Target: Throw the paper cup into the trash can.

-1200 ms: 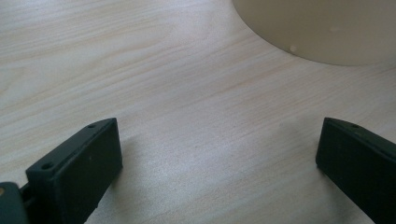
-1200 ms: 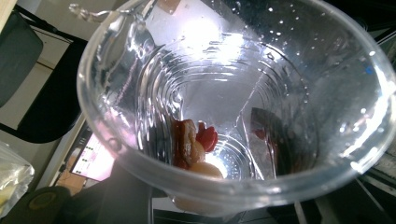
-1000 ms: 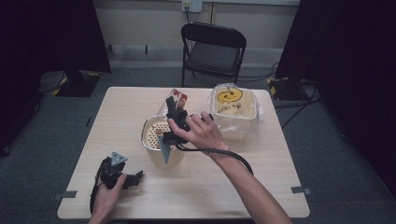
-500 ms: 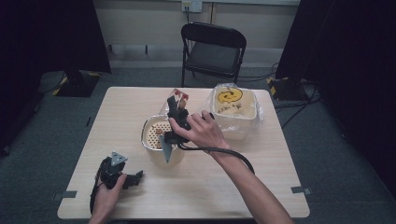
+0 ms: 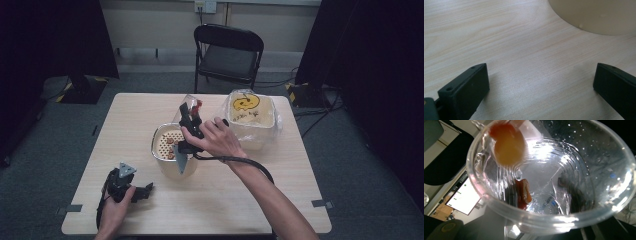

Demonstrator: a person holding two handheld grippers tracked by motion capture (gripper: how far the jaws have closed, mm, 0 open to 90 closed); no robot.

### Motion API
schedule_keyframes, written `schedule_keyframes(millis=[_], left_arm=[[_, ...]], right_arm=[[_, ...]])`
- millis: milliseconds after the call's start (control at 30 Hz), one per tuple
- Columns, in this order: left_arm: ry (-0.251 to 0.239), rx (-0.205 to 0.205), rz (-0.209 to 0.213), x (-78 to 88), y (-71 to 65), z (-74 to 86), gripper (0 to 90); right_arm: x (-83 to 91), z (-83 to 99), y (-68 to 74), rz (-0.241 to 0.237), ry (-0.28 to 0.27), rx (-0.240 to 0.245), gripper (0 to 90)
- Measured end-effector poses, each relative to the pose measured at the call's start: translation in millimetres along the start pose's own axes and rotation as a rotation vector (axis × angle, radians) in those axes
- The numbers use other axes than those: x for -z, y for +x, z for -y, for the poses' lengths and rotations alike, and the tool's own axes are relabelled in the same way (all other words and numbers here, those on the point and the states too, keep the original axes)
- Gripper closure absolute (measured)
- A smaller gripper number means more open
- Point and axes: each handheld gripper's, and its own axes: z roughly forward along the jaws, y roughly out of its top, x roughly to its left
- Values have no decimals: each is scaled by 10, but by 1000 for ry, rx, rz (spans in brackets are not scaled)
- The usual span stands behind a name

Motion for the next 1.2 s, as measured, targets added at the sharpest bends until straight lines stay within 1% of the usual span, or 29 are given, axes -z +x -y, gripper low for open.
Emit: schedule_keyframes(millis=[33,67,100,133,200,233,267,300,333,367,400,467,500,533,567,600,633,700,733,800,833,867,900,933,1033,1067,1200], left_arm=[[0,0,0,0,0,0,0],[0,0,0,0,0,0,0],[0,0,0,0,0,-1,0],[0,0,0,0,0,0,0],[0,1,0,0,0,-1,0],[0,-1,0,-1,1,-1,0],[-1,1,0,-3,1,-2,0],[-1,1,0,-3,1,-2,0],[-1,1,0,-3,1,-2,0],[-1,1,0,-3,0,-2,0],[-1,1,0,-3,1,-2,0],[-1,1,0,-3,1,-2,0],[-1,1,0,-3,1,-2,0],[-1,1,0,-3,1,-2,0],[-1,1,0,-3,1,-2,0],[-1,0,0,-2,1,-2,0],[-1,0,0,-2,1,-2,0],[-1,1,0,-3,0,-2,0],[-1,1,0,-2,1,-2,0],[-1,1,0,-2,0,-2,0],[-1,1,1,-2,0,-2,0],[-1,1,1,-2,0,-2,0],[-1,1,0,-2,0,-2,0],[0,0,0,-2,1,-2,0],[0,1,1,-2,0,-2,0],[-1,1,0,-2,0,-1,0],[-1,1,0,-2,0,-1,0]], right_arm=[[3,-4,6,12,10,31,553],[0,6,4,2,1,27,552],[-16,20,0,2,7,1,552],[-34,58,-19,13,22,-6,552],[-31,60,-24,11,14,-8,552],[-15,50,-26,21,21,26,552],[3,44,-32,24,-4,24,551],[3,44,-32,24,-4,24,551],[-28,69,-35,10,12,-45,550],[-28,69,-35,10,12,-45,550],[-45,87,-28,-28,19,-123,549],[-50,89,-15,-24,23,-120,548],[-49,87,-1,-38,30,-153,548],[-58,107,-2,-73,19,-240,547],[-58,107,-2,-73,19,-240,547],[-72,127,-9,-95,21,-290,547],[-75,148,-8,-125,19,-386,547],[-92,193,-18,-170,11,-488,546],[-98,218,-26,-215,-2,-564,545],[-91,264,-51,-263,-14,-675,546],[-93,289,-56,-296,-24,-736,547],[-100,313,-63,-316,-35,-775,548],[-104,346,-66,-341,-43,-829,548],[-111,390,-70,-380,-52,-905,550],[-157,575,-64,-502,-101,-1207,553],[-184,668,-54,-548,-117,-1338,555],[-266,924,8,-651,-155,-1619,556]])
